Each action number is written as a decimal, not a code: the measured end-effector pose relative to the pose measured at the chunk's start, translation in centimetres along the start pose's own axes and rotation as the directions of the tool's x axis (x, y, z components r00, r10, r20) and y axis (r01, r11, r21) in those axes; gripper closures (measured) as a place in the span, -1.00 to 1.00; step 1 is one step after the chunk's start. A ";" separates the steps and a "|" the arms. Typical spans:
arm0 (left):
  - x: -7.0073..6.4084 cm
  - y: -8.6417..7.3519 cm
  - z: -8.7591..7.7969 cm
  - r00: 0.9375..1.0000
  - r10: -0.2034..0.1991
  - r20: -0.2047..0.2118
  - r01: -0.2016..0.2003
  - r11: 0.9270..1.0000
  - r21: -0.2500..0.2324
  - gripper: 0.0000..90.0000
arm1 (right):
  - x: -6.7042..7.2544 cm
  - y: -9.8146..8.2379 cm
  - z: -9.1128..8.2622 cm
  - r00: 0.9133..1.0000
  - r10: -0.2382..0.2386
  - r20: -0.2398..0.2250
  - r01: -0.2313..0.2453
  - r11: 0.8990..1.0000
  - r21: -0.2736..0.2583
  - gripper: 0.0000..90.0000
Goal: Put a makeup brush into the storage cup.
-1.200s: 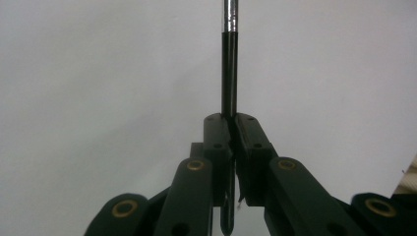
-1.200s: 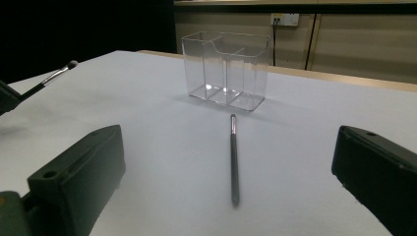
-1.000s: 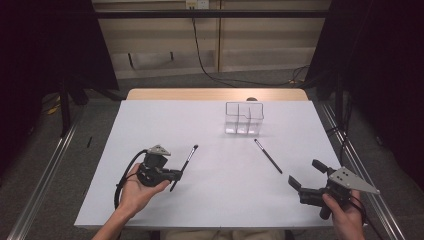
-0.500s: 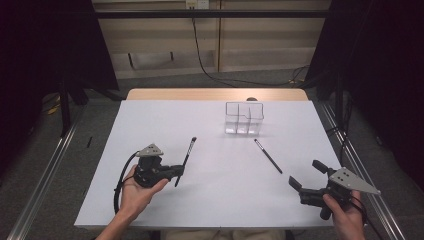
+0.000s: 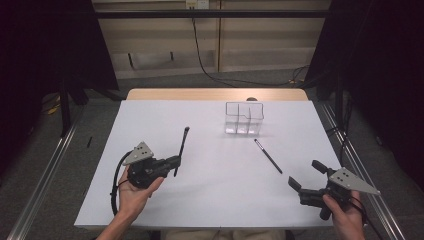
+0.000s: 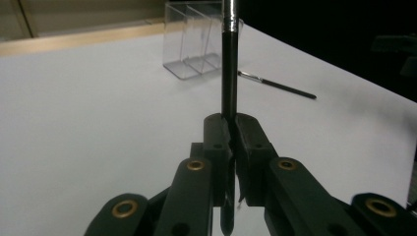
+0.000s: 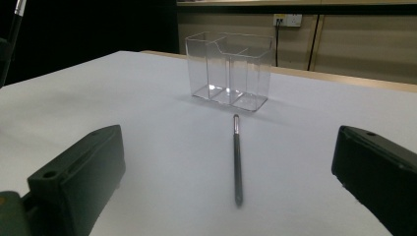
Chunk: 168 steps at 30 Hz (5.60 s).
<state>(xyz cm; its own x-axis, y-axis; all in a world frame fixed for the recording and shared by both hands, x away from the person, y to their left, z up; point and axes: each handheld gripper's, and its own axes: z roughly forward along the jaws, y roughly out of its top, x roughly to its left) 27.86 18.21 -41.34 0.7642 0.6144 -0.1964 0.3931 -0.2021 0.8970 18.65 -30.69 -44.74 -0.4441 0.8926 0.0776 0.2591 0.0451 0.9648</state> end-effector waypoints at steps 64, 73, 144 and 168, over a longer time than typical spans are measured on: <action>-3.8 2.8 4.0 0.987 0.066 0.144 -0.055 0.995 -0.081 0.87 | 8.4 6.7 9.0 0.905 -0.054 -0.421 0.031 0.998 -0.061 -0.95; -4.5 2.2 4.6 0.982 0.076 0.170 -0.064 0.995 -0.076 0.87 | 9.5 8.1 10.3 0.883 -0.082 -0.462 0.064 0.997 -0.054 -0.87; -4.4 1.1 4.8 0.995 0.057 0.082 -0.052 0.997 -0.061 0.08 | 11.2 9.8 14.2 0.815 -0.024 -0.578 0.040 0.999 0.014 0.87; -3.1 1.3 3.2 0.999 0.034 -0.010 -0.035 0.997 -0.063 -0.93 | 10.3 9.9 13.9 0.832 -0.025 -0.555 0.033 0.999 0.005 0.87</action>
<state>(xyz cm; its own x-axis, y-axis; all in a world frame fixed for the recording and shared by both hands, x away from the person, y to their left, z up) 27.65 13.59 -40.84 0.7721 0.6147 -0.1614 0.3329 -0.1748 0.9266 28.59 -14.81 -37.87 -0.8514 0.4926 0.1800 0.2487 0.0771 0.9655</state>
